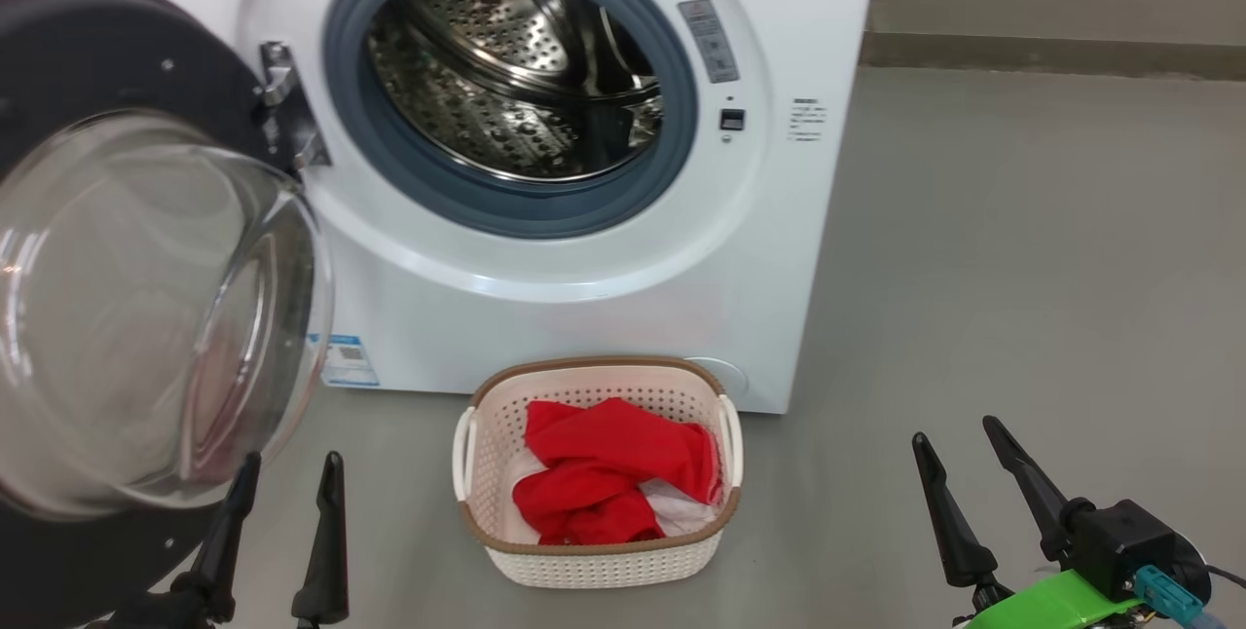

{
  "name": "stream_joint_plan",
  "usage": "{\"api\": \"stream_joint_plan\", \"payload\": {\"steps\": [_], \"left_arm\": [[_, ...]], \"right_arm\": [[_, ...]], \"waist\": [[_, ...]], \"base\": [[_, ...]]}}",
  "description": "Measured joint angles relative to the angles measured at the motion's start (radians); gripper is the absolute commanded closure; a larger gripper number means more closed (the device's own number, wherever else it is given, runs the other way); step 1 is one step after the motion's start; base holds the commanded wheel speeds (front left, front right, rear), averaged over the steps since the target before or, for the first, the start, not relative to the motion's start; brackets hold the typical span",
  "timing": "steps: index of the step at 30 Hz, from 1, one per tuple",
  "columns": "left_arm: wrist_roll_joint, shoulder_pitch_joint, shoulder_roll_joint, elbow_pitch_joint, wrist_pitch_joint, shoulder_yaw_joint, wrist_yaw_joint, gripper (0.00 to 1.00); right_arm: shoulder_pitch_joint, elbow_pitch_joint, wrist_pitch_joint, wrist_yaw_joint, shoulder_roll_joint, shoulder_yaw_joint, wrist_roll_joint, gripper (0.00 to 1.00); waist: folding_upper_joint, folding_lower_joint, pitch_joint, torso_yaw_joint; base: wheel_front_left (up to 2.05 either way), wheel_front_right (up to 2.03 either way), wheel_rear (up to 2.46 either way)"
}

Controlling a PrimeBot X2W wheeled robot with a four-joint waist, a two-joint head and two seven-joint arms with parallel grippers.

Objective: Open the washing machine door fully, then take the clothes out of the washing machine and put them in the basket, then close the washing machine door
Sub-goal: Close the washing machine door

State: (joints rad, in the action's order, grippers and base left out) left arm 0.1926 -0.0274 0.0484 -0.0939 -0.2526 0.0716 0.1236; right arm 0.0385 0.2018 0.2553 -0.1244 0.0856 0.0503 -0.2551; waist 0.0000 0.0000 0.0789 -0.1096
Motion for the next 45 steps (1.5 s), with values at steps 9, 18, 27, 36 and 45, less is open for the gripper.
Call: {"api": "stream_joint_plan", "payload": {"steps": [9,18,27,36,45], "left_arm": [[-0.011,-0.001,0.000,0.010,0.000,0.000,-0.002,0.00],[-0.018,-0.014,0.001,0.013,0.000,0.000,-0.022,0.00],[-0.019,-0.014,0.005,0.026,0.000,-0.004,-0.032,0.00],[-0.018,-0.016,0.009,0.043,0.000,-0.002,-0.045,0.00],[-0.017,-0.019,0.009,0.048,0.000,-0.001,-0.058,0.00]], "right_arm": [[0.000,-0.013,0.000,0.000,-0.003,0.020,0.000,0.00],[-0.001,-0.025,0.000,0.000,-0.017,0.028,0.000,0.00],[-0.001,-0.032,0.000,0.000,-0.023,0.035,0.000,0.00],[-0.012,-0.035,0.000,0.000,-0.023,0.065,0.000,0.00],[-0.027,-0.030,0.000,0.000,-0.013,0.086,0.000,0.00]], "waist": [[0.0000,0.0000,-0.003,-0.096],[0.0000,0.0000,-0.004,-0.199],[0.0000,0.0000,-0.003,-0.298],[0.0000,0.0000,-0.009,-0.362],[0.0000,0.0000,-0.014,-0.366]], "base": [[0.00,0.00,0.00],[0.00,0.00,0.00],[0.00,0.00,0.00],[0.00,0.00,0.00],[0.00,0.00,0.00]]}}
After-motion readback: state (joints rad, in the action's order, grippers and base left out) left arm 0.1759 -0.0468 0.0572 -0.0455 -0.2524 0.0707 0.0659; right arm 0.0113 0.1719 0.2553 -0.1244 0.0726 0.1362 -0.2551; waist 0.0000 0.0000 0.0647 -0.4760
